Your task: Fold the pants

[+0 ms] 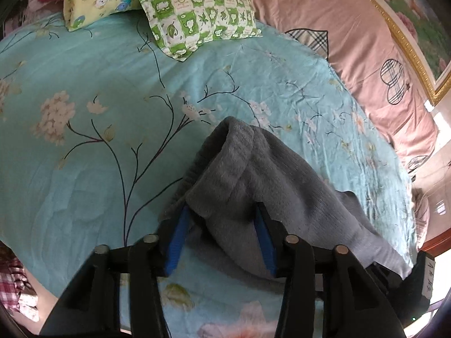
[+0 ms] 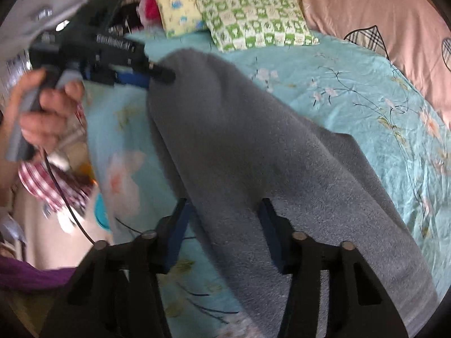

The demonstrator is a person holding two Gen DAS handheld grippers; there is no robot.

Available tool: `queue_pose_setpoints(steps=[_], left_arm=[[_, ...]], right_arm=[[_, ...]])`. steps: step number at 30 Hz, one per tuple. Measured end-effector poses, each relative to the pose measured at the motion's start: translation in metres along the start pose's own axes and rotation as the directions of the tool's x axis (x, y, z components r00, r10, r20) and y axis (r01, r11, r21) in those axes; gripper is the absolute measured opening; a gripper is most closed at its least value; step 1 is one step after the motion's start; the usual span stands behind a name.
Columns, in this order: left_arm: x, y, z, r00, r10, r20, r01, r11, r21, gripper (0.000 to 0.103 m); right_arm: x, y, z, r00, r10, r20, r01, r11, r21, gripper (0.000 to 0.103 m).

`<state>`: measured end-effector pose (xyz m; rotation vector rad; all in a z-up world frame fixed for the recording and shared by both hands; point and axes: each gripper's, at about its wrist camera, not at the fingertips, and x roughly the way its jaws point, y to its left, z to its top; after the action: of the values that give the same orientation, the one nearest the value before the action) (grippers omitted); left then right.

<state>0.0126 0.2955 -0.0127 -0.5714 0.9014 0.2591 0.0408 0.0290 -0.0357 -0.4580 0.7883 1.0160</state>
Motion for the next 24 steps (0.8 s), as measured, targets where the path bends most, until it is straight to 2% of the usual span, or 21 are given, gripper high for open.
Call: queue_pose_setpoints(steps=[1, 3, 7, 10, 13, 14, 15, 16, 17, 18, 19, 21, 24], left_arm=[[0.002, 0.000, 0.001, 1.000, 0.005, 0.000, -0.005, 1.000, 0.004, 0.022], [-0.003, -0.001, 0.000, 1.000, -0.007, 0.014, 0.007, 1.000, 0.009, 0.019], [-0.030, -0.007, -0.005, 0.997, -0.026, 0.069, 0.022, 0.998, 0.056, 0.017], [-0.027, -0.005, -0.013, 0.998, -0.002, 0.061, -0.004, 0.996, 0.093, 0.018], [-0.015, 0.003, -0.022, 0.999, 0.031, 0.028, -0.033, 0.995, 0.089, 0.022], [-0.017, 0.004, -0.025, 0.999, 0.035, 0.033, -0.038, 0.995, 0.091, 0.026], [-0.020, 0.004, -0.026, 0.998, 0.043, 0.042, -0.047, 0.994, 0.094, 0.028], [-0.026, 0.006, -0.028, 0.997, 0.059, 0.058, -0.064, 0.994, 0.089, 0.041], [-0.029, 0.007, -0.028, 0.995, 0.067, 0.068, -0.072, 0.994, 0.080, 0.050], [-0.032, 0.010, -0.028, 0.994, 0.074, 0.075, -0.079, 0.995, 0.067, 0.053], [-0.034, 0.013, -0.028, 0.994, 0.080, 0.073, -0.084, 0.995, 0.047, 0.058], [-0.035, 0.021, -0.027, 0.996, 0.060, 0.061, -0.060, 0.998, -0.004, 0.060], [-0.027, 0.025, -0.025, 0.999, 0.032, 0.032, -0.031, 0.998, -0.051, 0.067]], right_arm=[[0.001, 0.000, 0.000, 1.000, -0.006, -0.002, 0.006, 1.000, -0.006, 0.036], [-0.002, -0.002, 0.001, 1.000, 0.002, 0.002, -0.002, 1.000, 0.007, 0.009], [-0.022, -0.003, 0.009, 0.998, 0.042, 0.047, -0.043, 0.999, 0.031, 0.006], [-0.027, -0.002, 0.011, 0.997, 0.074, 0.034, -0.075, 0.997, 0.019, 0.006], [-0.017, -0.009, 0.010, 0.992, 0.124, -0.015, -0.122, 0.991, 0.061, 0.010], [-0.016, -0.012, 0.011, 0.989, 0.146, -0.021, -0.144, 0.986, 0.081, 0.012], [-0.017, -0.014, 0.012, 0.988, 0.155, -0.018, -0.152, 0.984, 0.091, 0.017], [-0.020, -0.017, 0.015, 0.986, 0.165, -0.004, -0.163, 0.981, 0.109, 0.021], [-0.026, -0.022, 0.019, 0.984, 0.177, 0.024, -0.178, 0.975, 0.132, 0.035], [-0.030, -0.026, 0.022, 0.982, 0.183, 0.049, -0.188, 0.971, 0.148, 0.051], [-0.038, -0.034, 0.027, 0.980, 0.178, 0.091, -0.191, 0.966, 0.172, 0.057], [-0.047, -0.053, 0.036, 0.978, 0.139, 0.154, -0.171, 0.960, 0.222, 0.060], [-0.044, -0.087, 0.050, 0.980, 0.070, 0.186, -0.126, 0.944, 0.306, 0.060]])
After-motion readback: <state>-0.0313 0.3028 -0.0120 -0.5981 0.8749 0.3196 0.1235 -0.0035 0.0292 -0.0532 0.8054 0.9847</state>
